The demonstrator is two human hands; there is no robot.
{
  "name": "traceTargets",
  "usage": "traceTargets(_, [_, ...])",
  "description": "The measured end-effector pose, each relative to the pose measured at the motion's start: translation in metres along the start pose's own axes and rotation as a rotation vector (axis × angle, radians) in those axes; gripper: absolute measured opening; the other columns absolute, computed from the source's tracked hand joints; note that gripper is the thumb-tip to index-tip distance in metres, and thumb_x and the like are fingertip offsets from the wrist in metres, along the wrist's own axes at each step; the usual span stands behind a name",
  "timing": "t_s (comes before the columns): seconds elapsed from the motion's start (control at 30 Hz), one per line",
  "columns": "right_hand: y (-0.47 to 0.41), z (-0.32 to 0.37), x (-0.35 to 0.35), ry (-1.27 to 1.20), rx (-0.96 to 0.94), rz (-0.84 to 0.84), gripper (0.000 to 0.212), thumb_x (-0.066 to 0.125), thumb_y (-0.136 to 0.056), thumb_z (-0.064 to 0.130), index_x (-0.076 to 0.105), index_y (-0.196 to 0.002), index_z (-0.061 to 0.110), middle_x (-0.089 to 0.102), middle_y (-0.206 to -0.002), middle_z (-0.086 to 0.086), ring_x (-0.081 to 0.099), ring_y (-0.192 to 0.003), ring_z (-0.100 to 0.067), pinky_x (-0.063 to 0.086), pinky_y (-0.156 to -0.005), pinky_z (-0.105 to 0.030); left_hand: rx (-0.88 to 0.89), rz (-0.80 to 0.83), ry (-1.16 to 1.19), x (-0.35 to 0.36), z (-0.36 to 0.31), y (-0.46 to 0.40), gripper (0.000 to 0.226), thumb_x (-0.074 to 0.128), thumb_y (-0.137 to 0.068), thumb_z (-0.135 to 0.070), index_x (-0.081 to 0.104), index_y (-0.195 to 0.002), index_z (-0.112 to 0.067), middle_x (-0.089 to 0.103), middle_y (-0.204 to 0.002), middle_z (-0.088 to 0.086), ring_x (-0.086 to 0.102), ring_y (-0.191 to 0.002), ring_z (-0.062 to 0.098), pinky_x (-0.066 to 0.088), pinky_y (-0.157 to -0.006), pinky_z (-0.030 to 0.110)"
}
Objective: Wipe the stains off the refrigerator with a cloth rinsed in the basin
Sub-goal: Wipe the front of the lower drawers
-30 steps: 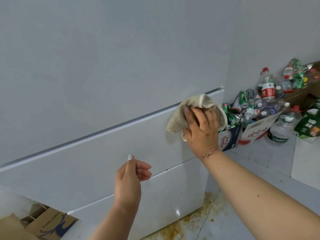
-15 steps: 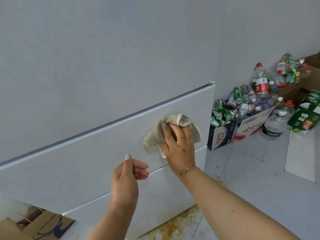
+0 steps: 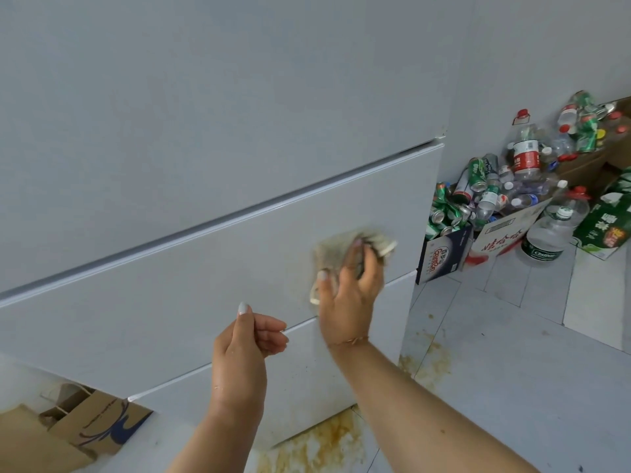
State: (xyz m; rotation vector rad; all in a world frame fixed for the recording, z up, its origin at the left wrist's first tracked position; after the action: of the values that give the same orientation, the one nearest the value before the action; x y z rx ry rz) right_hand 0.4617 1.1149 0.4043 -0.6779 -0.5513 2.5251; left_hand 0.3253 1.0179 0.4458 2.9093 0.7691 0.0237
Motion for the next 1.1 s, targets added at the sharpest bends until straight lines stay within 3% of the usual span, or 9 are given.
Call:
traceTargets(0.13, [0.009,0.019,0.002,0.119,-0.221,0.012,0.068,0.048,-0.087,0.043,0.024,-0.145,0.017,0.027,-0.139,-0.004,0.028,-0.127,-0.027,0.04,-0.103,-0.05,0.017,0.027,-0.007,0.005,-0.003,-0.001,0.053,0.034,-0.104,-0.03,0.068,-0.074,-0.002,0.065,-0.065,0.011,0.058,-0.069,0.027,0.047,-0.068,0.036])
traceTargets(0.27, [-0.026,0.005,-0.02,0.247,-0.391,-0.013,0.067,0.046,-0.087,0.046,0.023,-0.145,0.02,0.03,-0.135,-0.004,0.032,-0.119,-0.029,0.04,-0.101,-0.049,0.208,0.086,-0.179,0.012,-0.025,-0.004,0.036,0.042,-0.096,-0.037,0.07,-0.086,-0.016,0.069,-0.086,0.001,0.063,-0.085,0.016,0.05,-0.075,0.034])
traceTargets(0.4, [-0.069,-0.018,-0.04,0.177,-0.174,-0.113,0.072,0.051,-0.085,0.038,0.024,-0.148,0.017,0.028,-0.142,-0.009,0.028,-0.125,-0.028,0.027,-0.105,-0.041,0.681,0.13,-0.712,0.02,-0.057,0.003,0.03,0.042,-0.092,-0.035,0.068,-0.1,-0.022,0.062,-0.1,-0.017,0.054,-0.096,0.001,0.042,-0.081,0.011])
traceTargets(0.53, [-0.071,-0.043,-0.038,0.038,0.053,-0.147,0.067,0.043,-0.088,0.04,0.032,-0.146,0.008,0.029,-0.148,-0.016,0.025,-0.135,-0.033,0.02,-0.115,-0.042,1.109,0.072,-1.008,0.016,-0.071,0.008,0.033,0.046,-0.093,-0.025,0.07,-0.109,-0.01,0.066,-0.113,0.005,0.051,-0.11,0.023,0.038,-0.093,0.031])
traceTargets(0.67, [-0.039,-0.055,-0.015,-0.137,0.384,-0.144,0.067,0.038,-0.088,0.036,0.031,-0.145,0.002,0.022,-0.152,-0.011,0.025,-0.137,-0.027,0.013,-0.111,-0.02,1.338,0.032,-1.227,0.002,-0.074,0.007,0.034,0.059,-0.085,-0.016,0.068,-0.117,-0.01,0.061,-0.13,0.009,0.044,-0.129,0.026,0.036,-0.099,0.041])
traceTargets(0.73, [-0.011,-0.043,0.001,-0.166,0.424,-0.111,0.071,0.036,-0.086,0.039,0.031,-0.145,0.0,0.022,-0.152,-0.013,0.025,-0.137,-0.027,0.013,-0.111,-0.019,1.373,0.058,-1.354,-0.005,-0.072,0.002,0.04,0.057,-0.086,-0.018,0.064,-0.125,-0.011,0.055,-0.138,0.008,0.038,-0.136,0.025,0.031,-0.108,0.045])
traceTargets(0.9, [0.039,0.001,0.026,-0.156,0.194,0.04,0.069,0.043,-0.086,0.038,0.031,-0.146,0.006,0.024,-0.149,-0.013,0.025,-0.137,-0.03,0.031,-0.112,-0.044,1.327,0.054,-1.506,-0.011,-0.071,-0.008,0.045,0.05,-0.089,-0.022,0.058,-0.132,-0.012,0.05,-0.143,0.009,0.03,-0.141,0.023,0.023,-0.112,0.05])
traceTargets(1.03, [0.001,-0.007,-0.001,-0.047,0.027,-0.027,0.067,0.047,-0.086,0.036,0.032,-0.146,0.01,0.029,-0.145,-0.012,0.031,-0.131,-0.035,0.028,-0.111,-0.049,1.369,0.086,-1.425,-0.01,-0.068,0.001,0.044,0.053,-0.086,-0.018,0.061,-0.129,-0.013,0.053,-0.14,0.008,0.034,-0.139,0.024,0.029,-0.106,0.05])
traceTargets(1.1, [-0.033,-0.024,-0.017,-0.052,0.093,-0.111,0.067,0.043,-0.084,0.039,0.04,-0.142,0.005,0.032,-0.146,-0.018,0.031,-0.131,-0.037,0.025,-0.113,-0.045,1.373,0.103,-1.4,-0.012,-0.066,0.003,0.044,0.055,-0.085,-0.016,0.063,-0.127,-0.012,0.055,-0.139,0.008,0.036,-0.137,0.024,0.031,-0.103,0.051])
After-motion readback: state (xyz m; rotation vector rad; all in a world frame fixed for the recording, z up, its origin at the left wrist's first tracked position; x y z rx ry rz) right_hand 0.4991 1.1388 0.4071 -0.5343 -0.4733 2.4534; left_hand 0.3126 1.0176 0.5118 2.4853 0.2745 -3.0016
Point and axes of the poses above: each hand's wrist, its own y-axis away from the middle knuckle, its own x-axis out of the palm, z = x × y, the point moved 5 cm from there along -y, towards the middle knuckle
